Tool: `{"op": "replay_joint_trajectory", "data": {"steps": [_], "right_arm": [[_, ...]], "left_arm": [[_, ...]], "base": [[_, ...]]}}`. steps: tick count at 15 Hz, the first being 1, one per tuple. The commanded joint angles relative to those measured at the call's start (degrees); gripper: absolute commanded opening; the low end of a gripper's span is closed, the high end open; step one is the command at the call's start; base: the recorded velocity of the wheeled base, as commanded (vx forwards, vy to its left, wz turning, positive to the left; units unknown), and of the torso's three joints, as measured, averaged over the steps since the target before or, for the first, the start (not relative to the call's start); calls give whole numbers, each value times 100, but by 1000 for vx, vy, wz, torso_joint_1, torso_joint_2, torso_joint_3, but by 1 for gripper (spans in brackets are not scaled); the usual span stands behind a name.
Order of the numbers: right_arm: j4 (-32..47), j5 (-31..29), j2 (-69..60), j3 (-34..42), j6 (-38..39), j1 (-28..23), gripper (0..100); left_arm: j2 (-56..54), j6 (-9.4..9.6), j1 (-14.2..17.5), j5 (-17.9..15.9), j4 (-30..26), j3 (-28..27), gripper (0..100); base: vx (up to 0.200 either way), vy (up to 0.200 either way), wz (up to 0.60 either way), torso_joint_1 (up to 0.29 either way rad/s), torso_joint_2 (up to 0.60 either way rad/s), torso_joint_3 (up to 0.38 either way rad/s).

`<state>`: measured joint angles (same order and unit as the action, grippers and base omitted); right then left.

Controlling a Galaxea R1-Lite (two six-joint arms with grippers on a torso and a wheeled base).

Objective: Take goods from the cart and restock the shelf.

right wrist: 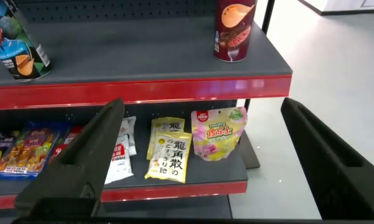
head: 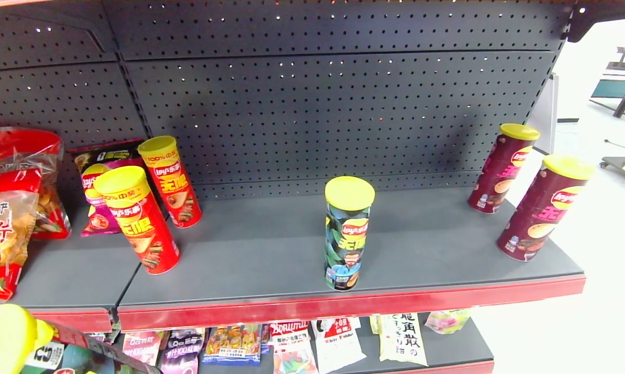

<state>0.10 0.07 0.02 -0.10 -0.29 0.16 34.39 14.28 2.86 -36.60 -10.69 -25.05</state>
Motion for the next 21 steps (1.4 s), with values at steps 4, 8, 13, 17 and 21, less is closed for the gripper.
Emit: {"op": "replay_joint_trajectory", "data": {"steps": [4,8,13,17,21], "right_arm": [[-1,1,-2,1,3,2,100],[-1,1,-2,1,12,2,100],[-1,1,-2,1,12,2,100],[-1,1,-2,1,12,2,100],[-1,1,-2,1,12,2,100]], "left_arm": [[1052,5,-216,-23,814,-44,0],[1887,-21,-559,-5,1588,-70,0],[2133,-171,-559,30,1746,-61,0],[2599,-171,-577,-5,2150,-70,0],[3003,-179,-946,12,2493,-175,0]], "base": [[0,0,0,0,0,0],[0,0,0,0,0,0],[0,0,0,0,0,0],[0,0,0,0,0,0],[0,0,0,0,0,0]]}}
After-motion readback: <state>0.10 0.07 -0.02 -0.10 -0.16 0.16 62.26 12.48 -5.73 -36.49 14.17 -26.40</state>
